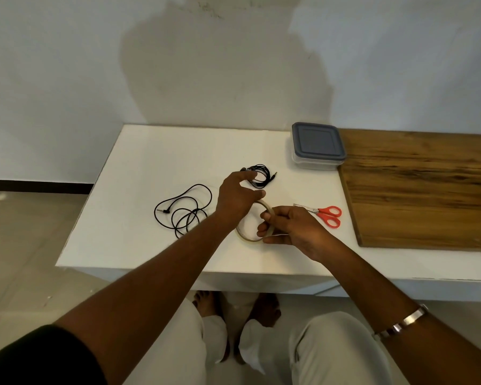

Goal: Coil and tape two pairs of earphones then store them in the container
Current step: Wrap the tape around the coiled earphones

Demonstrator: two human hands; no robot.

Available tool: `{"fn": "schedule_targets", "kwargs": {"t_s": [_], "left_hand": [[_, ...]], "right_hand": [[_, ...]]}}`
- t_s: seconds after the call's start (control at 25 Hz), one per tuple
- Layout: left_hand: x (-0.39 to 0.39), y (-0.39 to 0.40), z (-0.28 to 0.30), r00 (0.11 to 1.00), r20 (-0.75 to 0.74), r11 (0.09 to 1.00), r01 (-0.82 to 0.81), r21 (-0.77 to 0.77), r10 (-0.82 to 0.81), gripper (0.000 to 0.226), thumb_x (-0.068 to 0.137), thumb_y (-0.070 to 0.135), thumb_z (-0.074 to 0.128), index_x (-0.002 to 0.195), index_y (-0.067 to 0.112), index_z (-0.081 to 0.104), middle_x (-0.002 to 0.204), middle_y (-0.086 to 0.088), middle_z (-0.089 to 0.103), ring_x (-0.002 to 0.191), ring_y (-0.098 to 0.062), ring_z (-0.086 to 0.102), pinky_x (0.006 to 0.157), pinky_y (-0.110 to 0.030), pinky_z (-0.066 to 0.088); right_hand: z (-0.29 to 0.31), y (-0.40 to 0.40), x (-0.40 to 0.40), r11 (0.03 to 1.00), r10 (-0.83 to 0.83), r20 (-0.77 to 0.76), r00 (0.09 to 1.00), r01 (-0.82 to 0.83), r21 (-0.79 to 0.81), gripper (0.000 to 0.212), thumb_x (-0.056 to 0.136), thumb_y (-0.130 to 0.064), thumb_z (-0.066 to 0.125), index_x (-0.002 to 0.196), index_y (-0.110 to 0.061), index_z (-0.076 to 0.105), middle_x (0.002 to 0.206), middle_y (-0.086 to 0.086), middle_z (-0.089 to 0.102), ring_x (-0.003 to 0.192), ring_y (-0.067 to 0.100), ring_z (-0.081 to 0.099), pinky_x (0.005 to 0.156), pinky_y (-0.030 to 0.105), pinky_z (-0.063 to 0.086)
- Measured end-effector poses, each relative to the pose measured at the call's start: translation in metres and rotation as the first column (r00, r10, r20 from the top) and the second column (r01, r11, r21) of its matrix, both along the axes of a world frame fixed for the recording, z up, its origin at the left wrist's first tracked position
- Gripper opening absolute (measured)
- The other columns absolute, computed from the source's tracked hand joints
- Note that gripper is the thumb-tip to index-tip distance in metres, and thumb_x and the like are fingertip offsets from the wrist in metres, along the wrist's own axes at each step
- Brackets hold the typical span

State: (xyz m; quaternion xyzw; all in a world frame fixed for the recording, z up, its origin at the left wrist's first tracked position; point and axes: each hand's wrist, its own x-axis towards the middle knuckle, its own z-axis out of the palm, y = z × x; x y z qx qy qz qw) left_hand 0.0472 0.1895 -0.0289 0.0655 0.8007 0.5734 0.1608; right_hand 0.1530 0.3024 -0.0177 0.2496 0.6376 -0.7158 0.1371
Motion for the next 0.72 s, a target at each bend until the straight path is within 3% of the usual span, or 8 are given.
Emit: {"fn": "schedule_targets", "kwargs": {"t_s": [0.08, 0.2, 0.28, 0.36, 0.44, 0.52, 0.6, 0.72], "left_hand": [[0.000, 0.002, 0.001, 0.999, -0.007, 0.998, -0.046, 0.036, 0.046, 0.048, 0.071, 0.005, 0.080, 0.117, 0.011, 0.065, 0.125, 0.001, 0.064, 0.118, -0.010, 0.056, 0.096, -0.015, 0.041], [0.005, 0.008, 0.005, 0.987, -0.047, 0.987, -0.148, 0.055, 0.151, 0.047, 0.071, 0.003, 0.078, 0.116, 0.010, 0.064, 0.121, 0.001, 0.064, 0.107, -0.004, 0.055, 0.078, 0.005, 0.035], [0.009, 0.012, 0.009, 0.976, -0.082, 0.978, -0.196, 0.066, 0.201, 0.047, 0.073, 0.001, 0.076, 0.118, 0.009, 0.063, 0.121, 0.000, 0.063, 0.102, -0.002, 0.052, 0.074, 0.009, 0.032], [0.015, 0.016, 0.011, 0.966, -0.143, 0.975, -0.202, 0.095, 0.214, 0.046, 0.075, -0.003, 0.072, 0.119, 0.009, 0.062, 0.122, -0.001, 0.062, 0.102, -0.009, 0.057, 0.082, 0.002, 0.039], [0.020, 0.018, 0.011, 0.947, -0.261, 0.981, -0.163, 0.106, 0.186, 0.046, 0.076, -0.007, 0.067, 0.119, 0.008, 0.063, 0.121, -0.002, 0.060, 0.101, -0.022, 0.063, 0.088, -0.014, 0.048], [0.021, 0.019, 0.011, 0.922, -0.358, 0.988, -0.126, 0.084, 0.148, 0.046, 0.077, -0.010, 0.063, 0.120, 0.008, 0.063, 0.122, -0.003, 0.058, 0.099, -0.024, 0.064, 0.081, -0.009, 0.047], [0.023, 0.018, 0.015, 0.911, -0.400, 0.995, -0.087, 0.053, 0.101, 0.047, 0.080, -0.012, 0.060, 0.123, 0.008, 0.062, 0.126, -0.003, 0.056, 0.093, -0.015, 0.061, 0.075, -0.004, 0.044], [0.021, 0.018, 0.020, 0.897, -0.441, 0.999, -0.028, 0.035, 0.041, 0.048, 0.081, -0.014, 0.058, 0.123, 0.008, 0.062, 0.127, -0.001, 0.055, 0.099, -0.013, 0.060, 0.081, -0.011, 0.048]], "right_hand": [[0.000, 0.000, 0.000, 1.000, -0.026, -0.025, 0.999, 0.026, 0.012, 0.022, 0.092, -0.017, 0.058, 0.103, 0.000, 0.066, 0.092, 0.017, 0.072, 0.083, 0.025, 0.071, 0.070, 0.030, 0.059], [0.001, -0.002, -0.003, 0.994, -0.085, -0.046, 0.995, 0.088, 0.065, 0.018, 0.093, -0.014, 0.056, 0.101, -0.002, 0.067, 0.090, 0.017, 0.072, 0.083, 0.026, 0.071, 0.072, 0.032, 0.060], [0.001, -0.005, -0.003, 0.987, -0.123, -0.057, 0.991, 0.128, 0.094, 0.017, 0.094, -0.013, 0.055, 0.101, -0.002, 0.067, 0.090, 0.018, 0.071, 0.081, 0.026, 0.071, 0.071, 0.032, 0.060], [0.002, -0.008, -0.005, 0.977, -0.162, -0.063, 0.985, 0.169, 0.131, 0.017, 0.094, -0.012, 0.056, 0.101, -0.002, 0.067, 0.087, 0.017, 0.071, 0.076, 0.024, 0.070, 0.065, 0.029, 0.060], [0.003, -0.011, -0.007, 0.964, -0.193, -0.080, 0.978, 0.204, 0.168, 0.014, 0.092, -0.012, 0.057, 0.099, -0.003, 0.067, 0.081, 0.014, 0.070, 0.070, 0.020, 0.069, 0.058, 0.023, 0.058], [0.004, -0.014, -0.008, 0.951, -0.206, -0.103, 0.973, 0.224, 0.215, 0.009, 0.091, -0.011, 0.059, 0.095, -0.007, 0.066, 0.075, 0.008, 0.068, 0.067, 0.018, 0.068, 0.055, 0.020, 0.056], [0.005, -0.015, -0.009, 0.936, -0.200, -0.133, 0.971, 0.229, 0.266, 0.006, 0.091, -0.011, 0.059, 0.091, -0.009, 0.065, 0.073, 0.004, 0.067, 0.066, 0.017, 0.067, 0.054, 0.018, 0.056], [0.005, -0.015, -0.009, 0.896, -0.168, -0.169, 0.971, 0.221, 0.384, 0.005, 0.090, -0.013, 0.060, 0.091, -0.010, 0.064, 0.073, 0.004, 0.066, 0.065, 0.015, 0.066, 0.054, 0.015, 0.055]]}}
